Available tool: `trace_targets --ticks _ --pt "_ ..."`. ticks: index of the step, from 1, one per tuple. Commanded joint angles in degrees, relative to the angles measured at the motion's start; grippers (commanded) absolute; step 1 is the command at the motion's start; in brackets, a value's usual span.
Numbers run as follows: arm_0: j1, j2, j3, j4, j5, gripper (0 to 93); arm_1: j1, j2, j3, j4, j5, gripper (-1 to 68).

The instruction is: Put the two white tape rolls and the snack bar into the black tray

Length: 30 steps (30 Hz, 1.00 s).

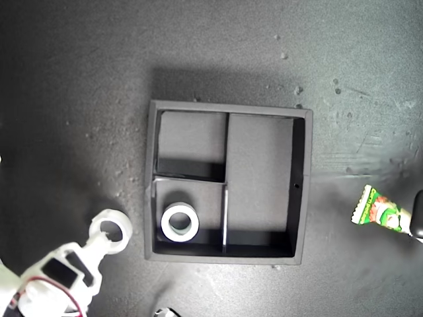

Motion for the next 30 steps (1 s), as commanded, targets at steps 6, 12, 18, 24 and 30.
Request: trace_targets --ticks 6,12,18,24,30 --pt "2.4 -0.9 0.3 -5.5 0.3 16.4 10.5 0.7 -8.5 -1.1 -16.4 -0.6" --pt "3.1 -4.3 -0.4 -6.1 -0.4 16.3 14.0 0.4 -13.3 -14.6 -58.8 -0.7" --pt "3.0 -4.3 2.9 -7.4 -2.7 16.7 11.1 0.4 -15.9 -12.4 -71.5 -0.7" --pt "1.2 -5.7 5.0 -10.6 -2.1 17.5 7.6 0.4 -15.6 -11.1 -78.0 -0.7" --pt "-0.9 -8.6 4.9 -11.8 -1.3 17.8 7.5 -1.1 -15.5 -13.4 -88.4 -0.7"
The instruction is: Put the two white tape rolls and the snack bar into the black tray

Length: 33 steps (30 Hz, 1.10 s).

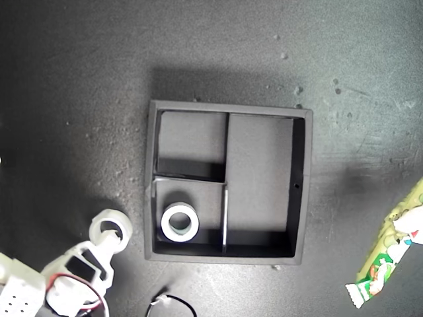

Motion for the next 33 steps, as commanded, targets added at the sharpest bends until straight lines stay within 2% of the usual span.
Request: trace_targets --ticks 1,4,8,12,19,27,29,31,33 --pt "-1.9 -1.1 -0.1 -0.5 0.4 17.8 1.0 -1.9 -3.3 -1.5 -7.5 -0.7" --pt "-3.4 -4.1 -0.4 -0.5 -0.5 16.8 3.3 -8.8 -8.0 -0.7 -14.0 -0.6" --pt "-5.7 -6.8 -0.7 -0.5 -1.6 5.6 7.9 -19.5 -16.0 -0.1 -19.4 -0.6" --pt "-7.7 -2.3 -0.4 1.5 -0.2 2.7 10.9 -34.5 -30.4 3.5 -24.5 -0.6" --pt "-16.2 14.3 -5.2 13.2 8.4 0.5 13.4 -58.7 -56.4 9.3 -30.6 -0.6" --pt "-24.4 14.4 -22.1 15.7 24.3 0.3 11.1 -65.5 -62.1 9.7 -32.0 0.0" --pt "-26.2 11.0 -25.3 15.0 27.3 0.2 10.4 -65.5 -60.8 11.0 -31.8 7.9" --pt "-27.9 6.9 -28.5 14.8 29.5 0.2 10.2 -65.5 -59.1 11.9 -30.8 19.7" --pt "-29.4 2.0 -32.1 14.8 31.3 0.2 10.2 -65.5 -57.7 12.5 -29.6 26.5"
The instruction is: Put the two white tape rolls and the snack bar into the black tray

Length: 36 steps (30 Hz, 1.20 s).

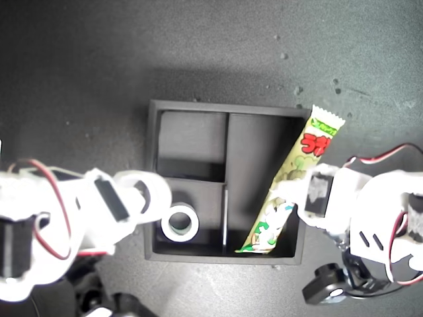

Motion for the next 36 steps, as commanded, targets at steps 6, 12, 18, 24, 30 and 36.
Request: trace_targets --ticks 6,12,18,24,30,36 --pt "-5.7 -20.7 -21.9 5.4 5.1 0.4 -1.5 0.7 -5.7 5.4 2.5 29.8" --pt "-6.9 -34.6 -39.1 12.9 6.0 4.7 -3.7 0.7 -22.5 15.8 4.9 26.0" --pt "-7.8 -32.1 -37.2 12.9 5.2 13.5 -4.7 0.7 -32.6 27.0 10.7 22.5" --pt "-12.1 -17.0 -22.2 13.0 1.0 2.2 -0.4 6.0 -32.0 34.7 31.5 -0.3" --pt "-16.8 16.1 3.6 11.1 -3.3 1.0 2.9 27.6 -10.6 33.0 53.2 -0.6" --pt "-14.1 63.5 43.6 -3.9 -9.5 2.3 5.5 66.2 39.2 13.4 57.9 -0.7"
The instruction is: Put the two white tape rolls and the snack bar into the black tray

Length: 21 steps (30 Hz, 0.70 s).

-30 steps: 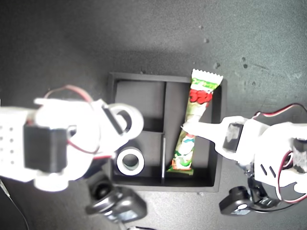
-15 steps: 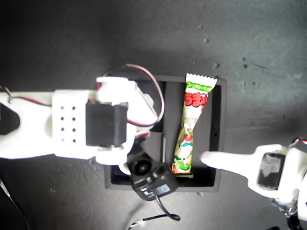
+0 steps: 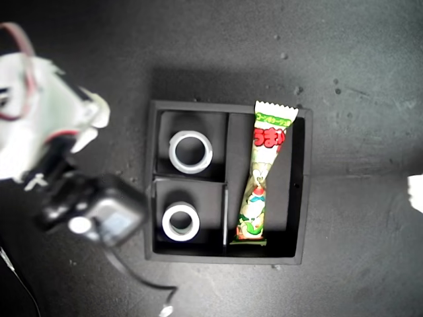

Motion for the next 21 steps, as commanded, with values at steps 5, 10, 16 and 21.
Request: trace_targets --ticks 5,10,16,21 --pt "7.8 48.8 46.1 -12.0 -11.8 0.2 0.7 34.5 57.3 -18.2 0.7 -0.7" --pt "11.3 59.7 65.0 -17.5 -16.8 0.1 -0.6 57.3 81.9 -24.3 0.0 -0.7" --pt "14.7 70.4 80.2 -18.8 -21.0 0.1 -0.5 71.2 98.2 -24.0 -0.2 -0.7" --pt "16.1 70.4 85.0 -22.1 -20.8 0.1 0.6 71.7 105.7 -25.2 0.4 -0.7"
